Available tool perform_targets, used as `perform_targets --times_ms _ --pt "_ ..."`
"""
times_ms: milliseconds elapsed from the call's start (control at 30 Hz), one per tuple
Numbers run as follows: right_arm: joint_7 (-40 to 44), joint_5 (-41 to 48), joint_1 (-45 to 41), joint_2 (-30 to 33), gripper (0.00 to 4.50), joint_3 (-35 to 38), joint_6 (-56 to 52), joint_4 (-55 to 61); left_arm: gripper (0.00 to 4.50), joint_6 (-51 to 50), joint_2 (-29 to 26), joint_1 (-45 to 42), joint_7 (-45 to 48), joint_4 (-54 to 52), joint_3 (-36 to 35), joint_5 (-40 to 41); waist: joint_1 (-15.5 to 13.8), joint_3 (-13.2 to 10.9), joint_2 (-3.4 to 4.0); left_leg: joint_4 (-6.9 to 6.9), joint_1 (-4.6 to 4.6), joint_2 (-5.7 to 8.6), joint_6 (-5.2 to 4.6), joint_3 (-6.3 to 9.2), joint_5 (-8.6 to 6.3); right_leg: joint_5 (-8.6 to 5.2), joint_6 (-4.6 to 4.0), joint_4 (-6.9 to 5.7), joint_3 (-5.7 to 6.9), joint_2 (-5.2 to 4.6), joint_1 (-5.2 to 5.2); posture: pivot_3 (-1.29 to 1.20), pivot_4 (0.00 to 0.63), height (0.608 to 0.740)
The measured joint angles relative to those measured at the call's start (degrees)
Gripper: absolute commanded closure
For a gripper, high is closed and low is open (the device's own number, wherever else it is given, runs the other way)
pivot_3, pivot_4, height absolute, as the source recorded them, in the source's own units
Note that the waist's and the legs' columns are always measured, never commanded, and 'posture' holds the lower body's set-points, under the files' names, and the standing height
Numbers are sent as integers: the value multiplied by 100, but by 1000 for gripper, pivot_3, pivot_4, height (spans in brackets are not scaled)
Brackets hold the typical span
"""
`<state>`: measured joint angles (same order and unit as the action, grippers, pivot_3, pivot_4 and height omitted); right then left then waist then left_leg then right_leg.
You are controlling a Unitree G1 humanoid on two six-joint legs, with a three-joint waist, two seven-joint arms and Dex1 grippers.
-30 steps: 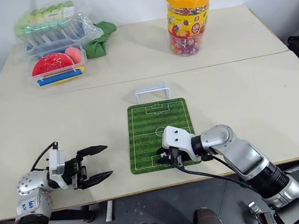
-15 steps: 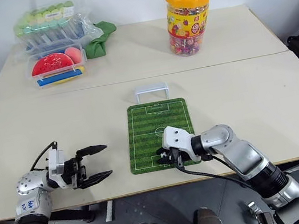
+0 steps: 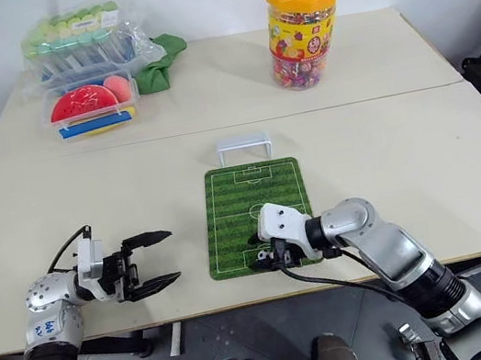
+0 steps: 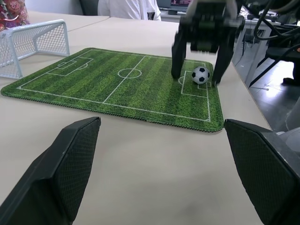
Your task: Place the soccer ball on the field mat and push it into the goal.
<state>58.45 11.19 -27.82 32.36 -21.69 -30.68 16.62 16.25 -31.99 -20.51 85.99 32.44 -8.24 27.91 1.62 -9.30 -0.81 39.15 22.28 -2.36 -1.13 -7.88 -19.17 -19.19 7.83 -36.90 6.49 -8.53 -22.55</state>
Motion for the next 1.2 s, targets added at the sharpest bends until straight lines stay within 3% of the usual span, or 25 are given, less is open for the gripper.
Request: perform_targets --times_ms 167,267,433,733,1000,1200 --pt "-30 282 -89 205 2190 222 -615 871 0 -10 2 -29 2 4 8 2 -9 0 0 0 6 -2 0 12 0 0 0 1 10 -3 2 0 150 740" --pt "-18 542 122 393 2880 339 -881 1376 0 -65 -4 -50 5 12 30 6 -23 0 0 0 9 6 0 19 0 0 0 5 18 -4 5 0 150 740" --pt "71 689 817 813 4465 359 -927 1684 0 -133 -79 -50 8 24 31 104 -15 -1 -3 1 10 11 -1 24 -1 0 0 11 24 -5 10 0 150 740" --pt "-58 638 1018 597 4465 181 -540 1046 0 -201 -78 -120 8 25 51 114 -8 -1 -5 1 9 12 -1 25 -1 0 0 10 26 -4 11 0 150 740" --pt "-189 283 544 344 4465 227 127 -310 0 -226 -77 -117 8 9 52 114 -4 -2 -5 3 9 12 -1 24 0 0 0 9 26 -5 11 0 150 740" --pt "-624 103 -489 353 4465 1107 465 -1291 0 -124 -75 -315 8 217 35 113 -1 -2 -5 3 10 9 0 26 0 0 0 5 30 -4 9 0 150 740"
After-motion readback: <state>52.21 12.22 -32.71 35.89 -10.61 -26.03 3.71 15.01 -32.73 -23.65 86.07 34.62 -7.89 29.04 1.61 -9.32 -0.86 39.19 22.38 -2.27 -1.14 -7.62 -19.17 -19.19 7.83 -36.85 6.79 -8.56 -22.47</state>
